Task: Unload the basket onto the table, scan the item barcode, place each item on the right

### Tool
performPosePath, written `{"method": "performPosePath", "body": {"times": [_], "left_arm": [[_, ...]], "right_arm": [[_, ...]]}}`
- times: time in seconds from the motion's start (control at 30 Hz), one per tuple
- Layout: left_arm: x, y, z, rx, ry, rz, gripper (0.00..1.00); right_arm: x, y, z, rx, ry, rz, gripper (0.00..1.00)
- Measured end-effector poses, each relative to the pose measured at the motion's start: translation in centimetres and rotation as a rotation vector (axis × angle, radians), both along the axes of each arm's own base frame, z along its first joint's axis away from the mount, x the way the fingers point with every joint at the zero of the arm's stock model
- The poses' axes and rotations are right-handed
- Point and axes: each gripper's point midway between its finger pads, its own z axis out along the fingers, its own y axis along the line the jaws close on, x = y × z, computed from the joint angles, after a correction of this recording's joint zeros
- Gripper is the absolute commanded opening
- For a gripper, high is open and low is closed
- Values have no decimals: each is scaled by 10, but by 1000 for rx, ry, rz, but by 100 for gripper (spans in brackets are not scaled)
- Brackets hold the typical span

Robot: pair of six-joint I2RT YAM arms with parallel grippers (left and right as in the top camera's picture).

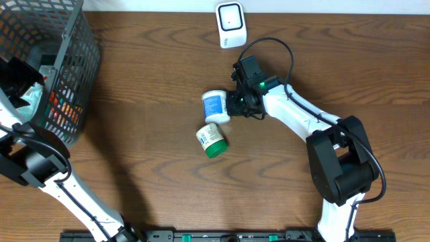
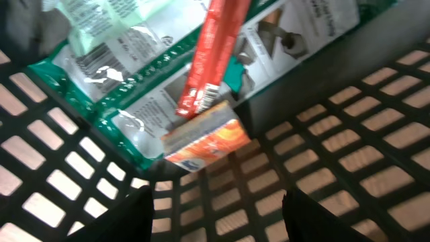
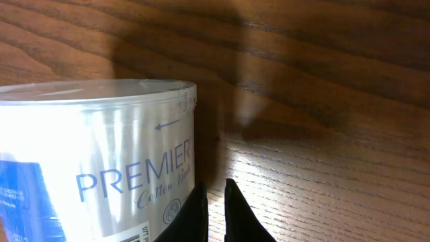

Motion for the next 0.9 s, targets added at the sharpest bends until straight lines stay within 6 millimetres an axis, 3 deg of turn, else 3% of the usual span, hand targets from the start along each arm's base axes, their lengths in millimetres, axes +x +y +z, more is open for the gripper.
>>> {"method": "performPosePath", "body": {"times": [0.43,0.67,0.9], "left_arm": [[7,-19,30,-39,-108,-14,67],[10,-25,32,-39,-111,-28,67],[-4,-33,24,-62,-58,-25,67]], "right_arm": [[0,0,0,0,0,0,6],[0,0,0,0,0,0,6],[0,0,0,0,0,0,7]]}}
